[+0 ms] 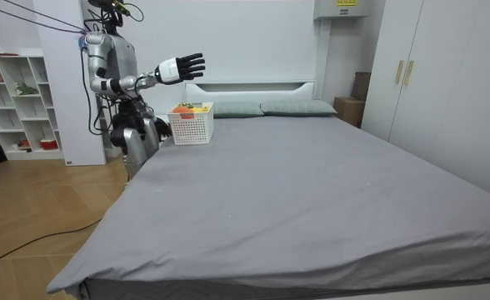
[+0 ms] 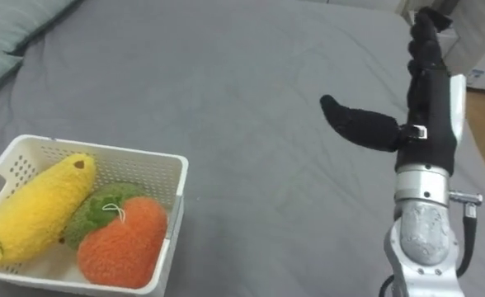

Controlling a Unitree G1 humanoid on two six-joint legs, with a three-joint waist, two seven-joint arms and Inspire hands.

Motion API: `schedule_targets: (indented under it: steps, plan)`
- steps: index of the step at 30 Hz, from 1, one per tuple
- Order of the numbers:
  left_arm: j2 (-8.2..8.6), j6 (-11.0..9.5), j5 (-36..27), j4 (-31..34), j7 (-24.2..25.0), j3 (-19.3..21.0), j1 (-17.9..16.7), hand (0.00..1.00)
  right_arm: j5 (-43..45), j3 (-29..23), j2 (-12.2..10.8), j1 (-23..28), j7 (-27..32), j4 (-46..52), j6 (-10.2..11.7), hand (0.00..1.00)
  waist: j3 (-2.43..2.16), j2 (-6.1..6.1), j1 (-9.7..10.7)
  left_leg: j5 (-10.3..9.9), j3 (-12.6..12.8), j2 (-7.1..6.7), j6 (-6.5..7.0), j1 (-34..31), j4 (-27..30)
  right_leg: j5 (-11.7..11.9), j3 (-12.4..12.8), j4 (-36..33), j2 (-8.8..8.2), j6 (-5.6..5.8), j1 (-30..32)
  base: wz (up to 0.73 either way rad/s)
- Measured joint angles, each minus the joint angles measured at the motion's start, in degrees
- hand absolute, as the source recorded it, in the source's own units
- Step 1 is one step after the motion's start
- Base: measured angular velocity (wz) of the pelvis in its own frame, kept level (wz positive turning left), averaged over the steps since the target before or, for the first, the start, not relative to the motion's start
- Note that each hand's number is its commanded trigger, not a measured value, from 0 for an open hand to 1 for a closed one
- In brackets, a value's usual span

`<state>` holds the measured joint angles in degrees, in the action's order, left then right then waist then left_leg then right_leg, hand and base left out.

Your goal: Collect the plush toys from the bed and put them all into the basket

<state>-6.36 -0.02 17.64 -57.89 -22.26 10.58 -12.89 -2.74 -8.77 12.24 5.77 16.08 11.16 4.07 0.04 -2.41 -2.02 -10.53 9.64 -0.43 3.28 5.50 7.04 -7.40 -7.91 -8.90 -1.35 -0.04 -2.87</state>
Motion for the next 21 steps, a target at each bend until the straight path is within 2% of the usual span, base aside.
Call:
schedule_targets:
  steps: [3, 5, 10, 13, 16, 18, 21]
  plan:
    - [0.22, 0.14, 0.00, 0.00, -0.16, 0.16, -0.70, 0.00, -0.32, -0.99, -0.01, 0.00, 1.63, -1.70, 0.04, 0.00, -0.30, 0.28, 0.60, -0.09, 1.11, 0.27, -0.14, 0.40, -0.19, 0.06, 0.89, 0.03, 0.33, -0.09, 0.01, -0.13]
    - [0.22, 0.14, -0.01, 0.03, -0.55, 0.54, -0.92, 0.00, -1.32, -1.48, -0.01, 0.01, 2.28, -3.94, 0.03, 0.00, -0.34, 0.13, 0.59, -0.22, 1.62, 0.47, -0.31, 0.81, -0.20, 0.14, 1.43, 0.03, 0.56, -0.22, -0.08, -0.19]
    - [0.37, 0.14, -0.16, 0.09, -2.10, 0.53, -1.55, 0.00, -4.14, -2.31, 0.06, 0.73, 3.96, -11.25, 0.08, 0.00, -0.20, -0.28, 1.90, -0.48, 2.78, 0.84, -0.51, 1.14, -0.18, 0.24, 2.57, 0.08, 0.88, -0.37, 0.00, -0.09]
    - [0.42, 0.14, -0.80, 0.07, -2.31, 0.39, -1.65, 0.00, -6.27, -2.51, 0.04, 3.59, 5.34, -15.20, 0.08, 0.00, -0.16, -0.28, 2.22, -0.58, 3.49, 0.96, -0.61, 1.41, -0.19, 0.30, 3.46, -0.03, 1.21, -0.44, -0.04, -0.13]
    - [0.42, 0.18, -3.44, 0.09, -2.42, 0.35, -2.18, 0.00, -9.32, -2.51, -0.19, 4.81, 6.21, -21.38, 0.16, 0.00, 0.14, -0.01, 2.95, -0.80, 4.00, 1.12, -0.74, 1.61, -0.28, 0.33, 4.54, 0.05, 1.53, -0.48, -0.09, -0.15]
    - [0.43, 0.20, -4.71, 0.30, -2.46, 0.40, -2.61, 0.00, -11.79, -3.24, -1.35, 5.70, 7.17, -26.40, 0.12, 0.00, 0.14, 0.08, 4.03, -0.82, 4.06, 1.16, -0.77, 1.36, -0.28, 0.32, 4.60, 0.02, 1.59, -0.48, 0.07, 0.00]
    - [0.41, 0.21, -4.66, 0.37, -2.47, 0.39, -2.65, 0.00, -16.91, -3.82, -1.96, 6.74, 9.25, -33.27, 0.36, 0.00, 0.05, 0.11, 4.13, -0.82, 4.18, 1.17, -0.77, 1.17, -0.23, 0.32, 4.81, 0.01, 1.62, -0.49, 0.76, -0.03]
